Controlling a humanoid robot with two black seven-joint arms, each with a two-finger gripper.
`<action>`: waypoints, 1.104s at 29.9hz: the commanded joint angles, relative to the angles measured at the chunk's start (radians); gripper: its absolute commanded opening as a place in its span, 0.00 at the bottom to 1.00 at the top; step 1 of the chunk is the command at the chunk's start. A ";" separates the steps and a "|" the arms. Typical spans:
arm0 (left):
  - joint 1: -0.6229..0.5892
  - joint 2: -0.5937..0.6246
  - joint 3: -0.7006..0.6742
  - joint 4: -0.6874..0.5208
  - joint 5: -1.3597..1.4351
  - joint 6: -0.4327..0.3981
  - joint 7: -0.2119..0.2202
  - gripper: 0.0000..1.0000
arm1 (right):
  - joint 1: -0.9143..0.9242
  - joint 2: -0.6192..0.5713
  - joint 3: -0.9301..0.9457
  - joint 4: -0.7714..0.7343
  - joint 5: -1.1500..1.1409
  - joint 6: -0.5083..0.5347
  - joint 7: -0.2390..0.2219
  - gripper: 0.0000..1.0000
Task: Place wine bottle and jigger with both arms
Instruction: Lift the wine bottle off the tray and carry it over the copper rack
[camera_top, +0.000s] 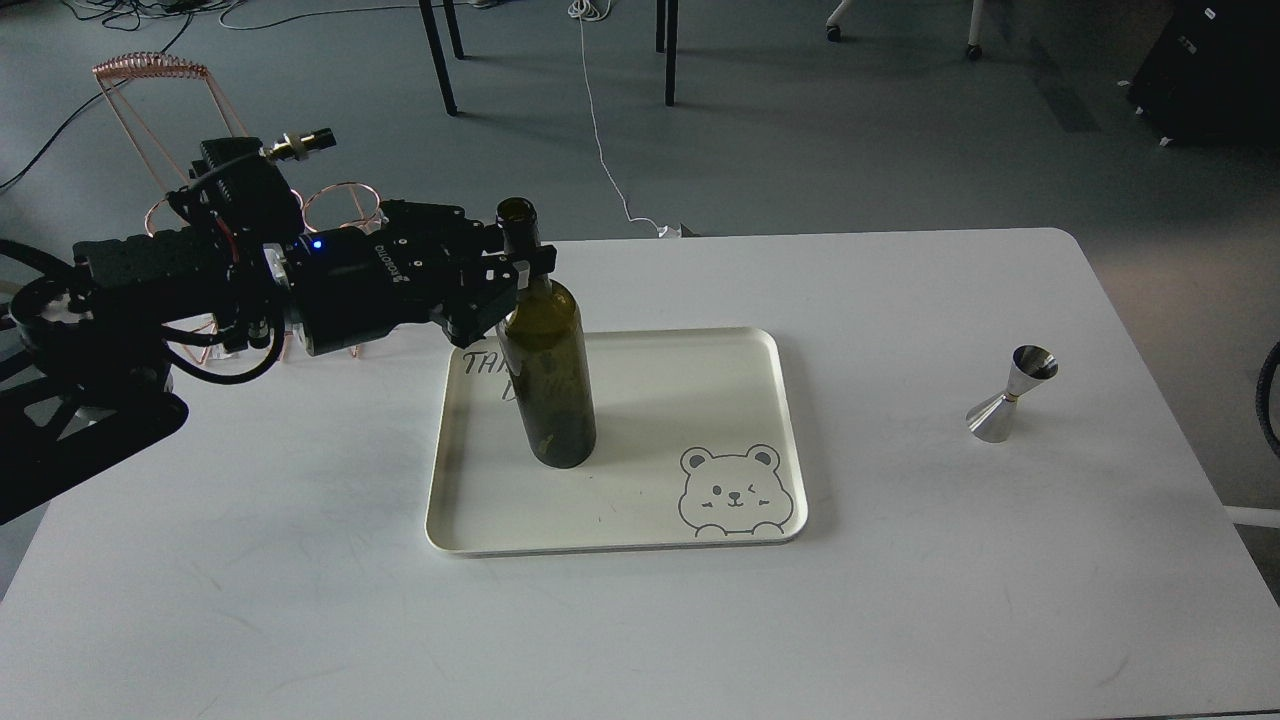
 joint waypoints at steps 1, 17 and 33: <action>0.000 0.003 -0.005 0.000 0.000 0.000 0.001 0.27 | 0.000 -0.001 0.000 -0.001 0.000 0.000 0.000 0.98; -0.207 0.156 -0.120 0.064 -0.187 -0.158 -0.031 0.23 | 0.000 -0.067 -0.002 0.005 0.000 0.000 0.000 0.98; -0.276 0.170 -0.060 0.446 -0.117 -0.165 -0.149 0.21 | 0.002 -0.067 -0.002 0.006 0.000 0.000 0.000 0.98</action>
